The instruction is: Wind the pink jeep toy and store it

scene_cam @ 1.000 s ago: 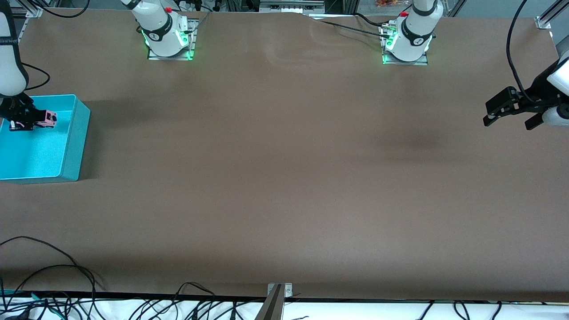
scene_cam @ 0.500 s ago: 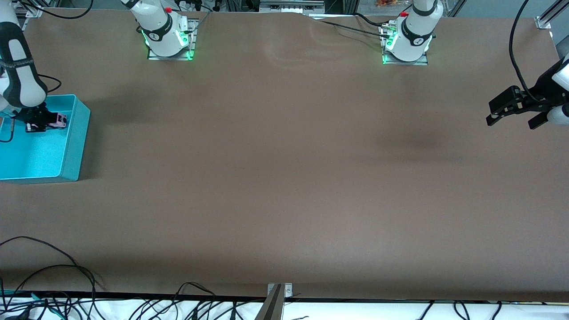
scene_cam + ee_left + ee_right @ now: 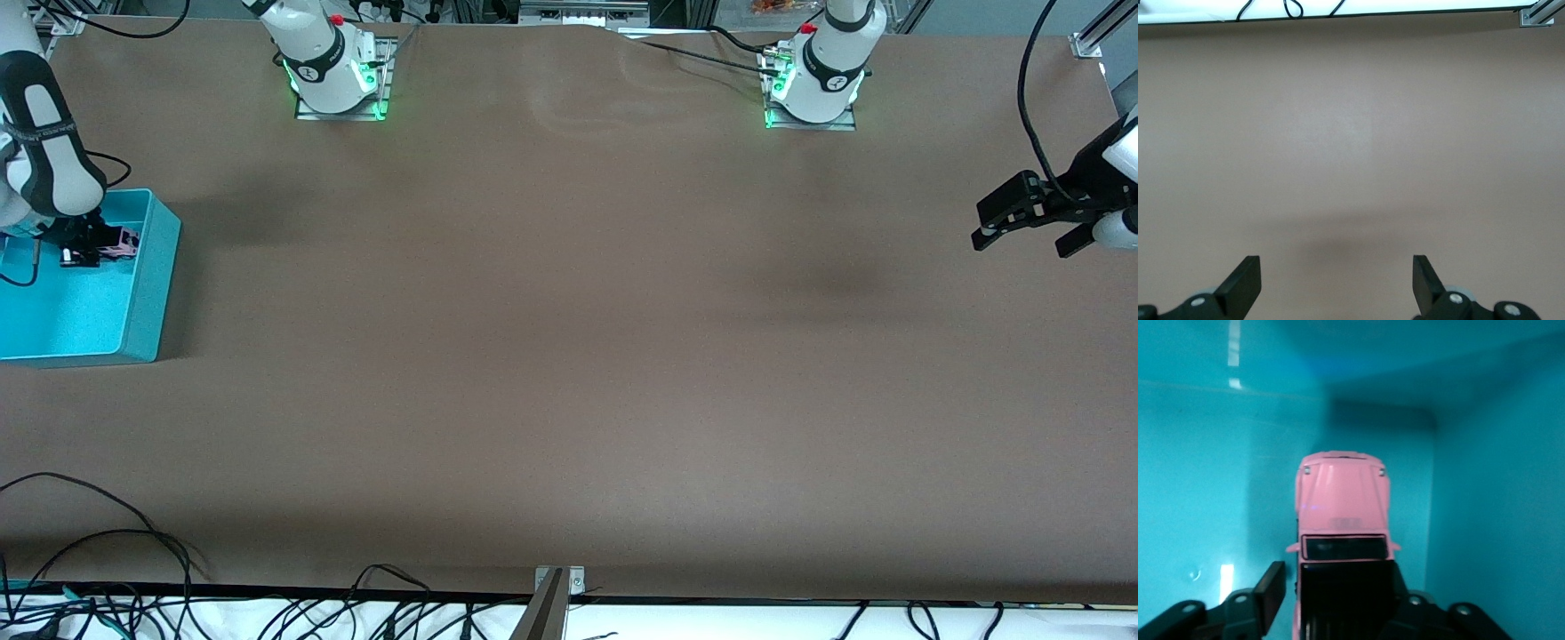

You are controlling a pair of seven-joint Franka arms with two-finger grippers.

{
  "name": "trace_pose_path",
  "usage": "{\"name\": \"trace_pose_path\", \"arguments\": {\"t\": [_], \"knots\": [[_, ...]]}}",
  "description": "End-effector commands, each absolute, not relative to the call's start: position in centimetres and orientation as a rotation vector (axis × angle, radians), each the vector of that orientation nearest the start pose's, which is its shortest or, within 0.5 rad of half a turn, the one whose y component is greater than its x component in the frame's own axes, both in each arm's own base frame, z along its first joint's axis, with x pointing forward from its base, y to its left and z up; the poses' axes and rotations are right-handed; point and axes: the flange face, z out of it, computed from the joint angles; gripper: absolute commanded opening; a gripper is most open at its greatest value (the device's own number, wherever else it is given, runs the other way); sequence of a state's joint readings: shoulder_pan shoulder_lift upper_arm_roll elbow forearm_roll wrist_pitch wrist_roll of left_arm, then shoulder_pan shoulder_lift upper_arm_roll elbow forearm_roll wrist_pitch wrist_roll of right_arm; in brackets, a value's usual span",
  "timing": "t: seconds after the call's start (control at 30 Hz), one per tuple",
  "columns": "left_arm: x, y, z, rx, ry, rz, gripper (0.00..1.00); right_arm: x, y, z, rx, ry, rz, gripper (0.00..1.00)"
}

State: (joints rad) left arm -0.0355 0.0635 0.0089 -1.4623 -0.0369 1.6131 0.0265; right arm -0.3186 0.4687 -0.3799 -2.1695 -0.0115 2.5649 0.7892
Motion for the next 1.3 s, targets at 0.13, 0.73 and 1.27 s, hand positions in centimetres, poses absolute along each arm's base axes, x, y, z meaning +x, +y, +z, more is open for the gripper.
{"name": "trace_pose_path", "arguments": {"t": [0.13, 0.73, 1.27], "knots": [[57.7, -1.5, 65.3, -3.147, 0.102, -0.140, 1.00, 43.9, -35.2, 21.8, -2.468, 2.147, 0.022, 1.00], [57.7, -1.8, 65.2, -3.149, 0.107, -0.138, 1.00, 49.4, -32.2, 41.3, -2.501, 2.000, 0.202, 1.00], [57.7, -1.8, 65.3, -3.147, 0.109, -0.143, 1.00, 52.1, -23.4, 52.7, -2.787, 1.595, -0.053, 1.00]]}}
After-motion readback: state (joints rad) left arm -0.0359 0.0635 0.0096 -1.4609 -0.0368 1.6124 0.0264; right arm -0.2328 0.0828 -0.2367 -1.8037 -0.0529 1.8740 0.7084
